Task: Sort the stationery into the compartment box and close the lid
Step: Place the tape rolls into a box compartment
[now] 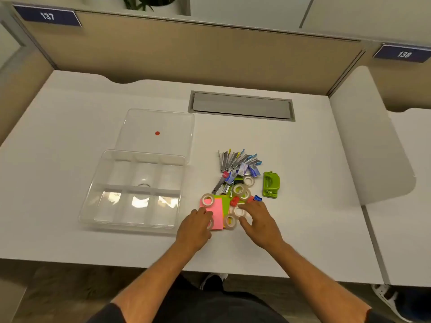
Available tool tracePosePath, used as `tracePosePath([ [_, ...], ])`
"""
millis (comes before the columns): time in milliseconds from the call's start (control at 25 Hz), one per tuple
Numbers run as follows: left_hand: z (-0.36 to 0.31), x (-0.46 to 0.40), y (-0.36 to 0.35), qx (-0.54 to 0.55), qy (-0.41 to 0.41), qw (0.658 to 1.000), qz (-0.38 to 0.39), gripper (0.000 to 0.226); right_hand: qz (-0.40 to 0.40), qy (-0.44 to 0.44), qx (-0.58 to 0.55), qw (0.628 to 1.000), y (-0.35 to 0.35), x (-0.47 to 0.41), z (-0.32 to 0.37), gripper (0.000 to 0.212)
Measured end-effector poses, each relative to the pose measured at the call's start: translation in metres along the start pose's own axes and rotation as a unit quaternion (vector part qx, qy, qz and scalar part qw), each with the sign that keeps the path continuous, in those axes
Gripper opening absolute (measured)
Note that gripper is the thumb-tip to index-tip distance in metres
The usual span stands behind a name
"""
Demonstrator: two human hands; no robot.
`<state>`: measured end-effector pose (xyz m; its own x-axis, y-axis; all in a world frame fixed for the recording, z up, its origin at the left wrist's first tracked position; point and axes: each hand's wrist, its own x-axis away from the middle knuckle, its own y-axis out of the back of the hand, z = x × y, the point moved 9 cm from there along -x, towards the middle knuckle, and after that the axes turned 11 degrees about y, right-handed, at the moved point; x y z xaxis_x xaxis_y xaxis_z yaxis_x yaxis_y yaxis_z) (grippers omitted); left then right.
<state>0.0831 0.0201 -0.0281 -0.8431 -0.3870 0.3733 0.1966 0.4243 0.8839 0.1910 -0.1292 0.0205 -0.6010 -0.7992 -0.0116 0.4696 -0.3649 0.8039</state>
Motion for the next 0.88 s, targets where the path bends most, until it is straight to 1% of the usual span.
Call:
tracePosePath([
  [80,0.001,0.000,0.001,-0.003,0.009,1.000,0.004,0.045,0.015,-0.003,0.006,1.000,-0.003,0.001,-0.002,0.038],
  [160,0.003,0.002,0.003,0.006,0.019,1.000,-0.001,0.042,0.035,-0.012,0.019,0.999,-0.011,0.004,-0.005,0.038],
  [280,0.005,0.006,0.019,0.080,0.040,0.996,-0.015,0.052,0.063,-0.016,0.041,0.997,-0.025,0.003,-0.009,0.030],
  [360,0.008,0.008,0.032,0.118,0.051,0.991,-0.022,0.057,0.087,-0.030,0.058,0.994,-0.037,0.002,-0.012,0.028],
  [440,0.010,0.012,0.046,0.154,0.060,0.986,-0.024,0.051,0.097,-0.037,0.078,0.992,-0.049,0.001,-0.012,0.033],
  [520,0.015,0.017,0.056,0.178,0.063,0.982,-0.031,0.038,0.101,-0.042,0.088,0.990,-0.059,0.000,-0.013,0.037],
  [640,0.020,0.023,0.067,0.156,0.049,0.985,-0.049,0.027,0.106,-0.051,0.088,0.989,-0.067,-0.004,-0.014,0.035],
  [760,0.028,0.023,0.069,0.146,0.040,0.987,-0.053,0.027,0.106,-0.047,0.090,0.989,-0.071,-0.005,-0.012,0.031],
  [880,0.034,0.019,0.070,0.150,0.019,0.987,-0.052,0.027,0.066,-0.049,0.070,0.994,-0.061,-0.011,-0.005,0.028],
])
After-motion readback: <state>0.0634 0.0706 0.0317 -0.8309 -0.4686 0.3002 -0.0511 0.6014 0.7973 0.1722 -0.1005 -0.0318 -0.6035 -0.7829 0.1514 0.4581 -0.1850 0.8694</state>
